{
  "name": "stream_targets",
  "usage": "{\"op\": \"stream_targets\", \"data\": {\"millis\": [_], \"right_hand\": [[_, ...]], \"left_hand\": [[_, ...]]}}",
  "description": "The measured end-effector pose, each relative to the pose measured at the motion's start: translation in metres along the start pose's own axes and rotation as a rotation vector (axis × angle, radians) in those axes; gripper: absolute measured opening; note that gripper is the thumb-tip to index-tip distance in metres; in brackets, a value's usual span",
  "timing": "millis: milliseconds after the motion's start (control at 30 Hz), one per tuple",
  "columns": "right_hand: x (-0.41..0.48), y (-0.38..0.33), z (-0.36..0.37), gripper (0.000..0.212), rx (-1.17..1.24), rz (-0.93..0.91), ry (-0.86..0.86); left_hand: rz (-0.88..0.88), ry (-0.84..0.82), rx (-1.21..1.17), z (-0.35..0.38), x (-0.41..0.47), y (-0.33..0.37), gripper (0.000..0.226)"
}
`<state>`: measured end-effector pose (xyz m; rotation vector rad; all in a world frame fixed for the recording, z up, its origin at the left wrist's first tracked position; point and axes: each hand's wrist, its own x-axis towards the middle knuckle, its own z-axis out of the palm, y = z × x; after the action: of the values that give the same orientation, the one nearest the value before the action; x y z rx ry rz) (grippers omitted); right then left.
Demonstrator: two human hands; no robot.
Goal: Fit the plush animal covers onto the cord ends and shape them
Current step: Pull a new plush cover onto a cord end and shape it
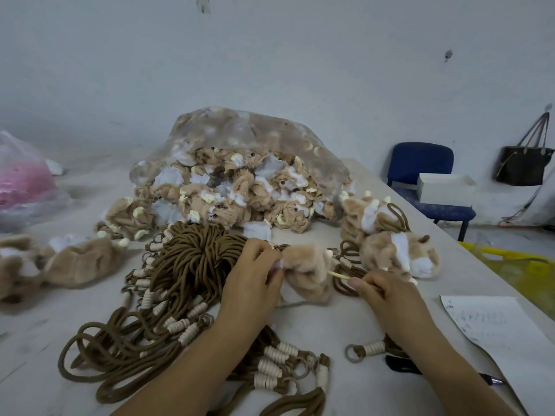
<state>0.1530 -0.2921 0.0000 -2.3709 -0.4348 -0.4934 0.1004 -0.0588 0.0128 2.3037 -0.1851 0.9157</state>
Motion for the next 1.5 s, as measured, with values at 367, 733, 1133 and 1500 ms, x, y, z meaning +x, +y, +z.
{"op": "stream_targets", "data": {"millis": [367,733,1133,1500], "right_hand": [[-0.002,-0.005,0.002,0.051,-0.116,0.040,-0.088],[-0.005,-0.020,0.010,0.052,0.127,0.188,-0.049],[-0.007,-0.026,0.008,0.041,0.303,0.086,-0.039],[-0.006,-0.024,0.003,0.041,0.326,-0.027,-0.028]], "left_hand": [[0.132,0.053,-0.045,0.004,0.000,-0.006,0.019],[0.184,0.192,-0.004,0.003,0.001,0.007,0.028],[-0.024,0.103,-0.379,0.004,-0.003,0.016,0.030],[-0.263,-0.143,-0.746,-0.004,0.003,0.003,0.033]]}}
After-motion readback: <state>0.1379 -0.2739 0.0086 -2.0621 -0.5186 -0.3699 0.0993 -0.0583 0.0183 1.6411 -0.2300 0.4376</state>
